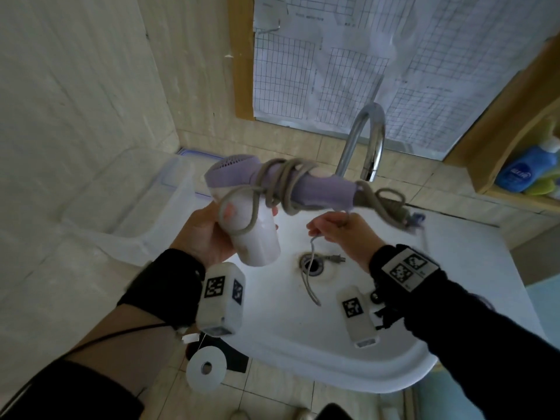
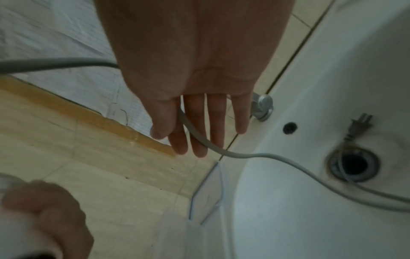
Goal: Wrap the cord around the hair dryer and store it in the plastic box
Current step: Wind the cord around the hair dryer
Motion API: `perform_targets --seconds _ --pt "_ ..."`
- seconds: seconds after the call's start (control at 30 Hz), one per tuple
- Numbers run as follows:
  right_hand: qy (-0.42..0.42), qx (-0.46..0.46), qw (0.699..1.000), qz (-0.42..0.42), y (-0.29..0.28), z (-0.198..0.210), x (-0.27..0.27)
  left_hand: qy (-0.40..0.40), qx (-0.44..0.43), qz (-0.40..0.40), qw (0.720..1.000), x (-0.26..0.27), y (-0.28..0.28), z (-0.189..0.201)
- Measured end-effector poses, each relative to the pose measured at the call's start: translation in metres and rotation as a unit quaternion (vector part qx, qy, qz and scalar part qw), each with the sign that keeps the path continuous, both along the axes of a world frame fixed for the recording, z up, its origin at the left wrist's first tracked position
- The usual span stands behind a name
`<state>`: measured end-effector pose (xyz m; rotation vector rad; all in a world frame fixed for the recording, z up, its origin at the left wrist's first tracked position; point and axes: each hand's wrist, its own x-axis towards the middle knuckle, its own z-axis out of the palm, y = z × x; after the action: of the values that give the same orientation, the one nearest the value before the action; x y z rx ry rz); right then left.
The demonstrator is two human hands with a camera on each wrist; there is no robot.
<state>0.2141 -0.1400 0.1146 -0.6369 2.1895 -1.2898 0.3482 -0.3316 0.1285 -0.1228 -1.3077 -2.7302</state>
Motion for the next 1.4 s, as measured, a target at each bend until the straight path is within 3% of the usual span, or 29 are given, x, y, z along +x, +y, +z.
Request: perform_targets --seconds 0.13,0.23,0.33,0.47,0.57,0.67,0.87,1.07,1.23,1.4 --pt "-0.020 0.017 1.000 0.006 -0.015 -0.016 0.015 -0.011 0.002 0.032 0.999 -0.019 0.008 0.001" --pt "-0.010 0.100 0.994 0.049 -0.024 -0.022 0.026 -0.010 -0.004 0.080 0.997 -0.028 0.014 0.003" --pt "0.028 0.162 0.981 0.101 -0.028 -0.022 0.039 -0.013 -0.067 0.148 0.987 -0.035 0.012 0.002" --pt "0.147 0.240 0.936 0.210 -0.020 -0.021 0.052 -0.090 -0.183 0.261 0.943 -0.034 0.003 -0.009" --pt "0.205 0.266 0.899 0.282 -0.009 -0.019 0.055 -0.131 -0.295 0.288 0.901 -0.025 -0.004 -0.021" --pt "0.213 0.277 0.887 0.302 0.000 -0.011 0.054 -0.144 -0.352 0.270 0.885 -0.015 -0.009 -0.030" --pt "0.235 0.241 0.895 0.292 0.010 0.024 0.046 -0.162 -0.474 0.208 0.840 -0.005 -0.013 -0.040" --pt "0.241 0.232 0.899 0.285 0.008 0.046 0.038 -0.154 -0.522 0.171 0.821 0.000 -0.008 -0.040" --pt "0.258 0.237 0.905 0.243 0.007 0.057 0.021 -0.154 -0.528 0.114 0.827 0.003 -0.010 -0.038" --pt "0.255 0.211 0.923 0.196 0.010 0.058 -0.002 -0.165 -0.475 0.043 0.863 0.005 -0.015 -0.035"
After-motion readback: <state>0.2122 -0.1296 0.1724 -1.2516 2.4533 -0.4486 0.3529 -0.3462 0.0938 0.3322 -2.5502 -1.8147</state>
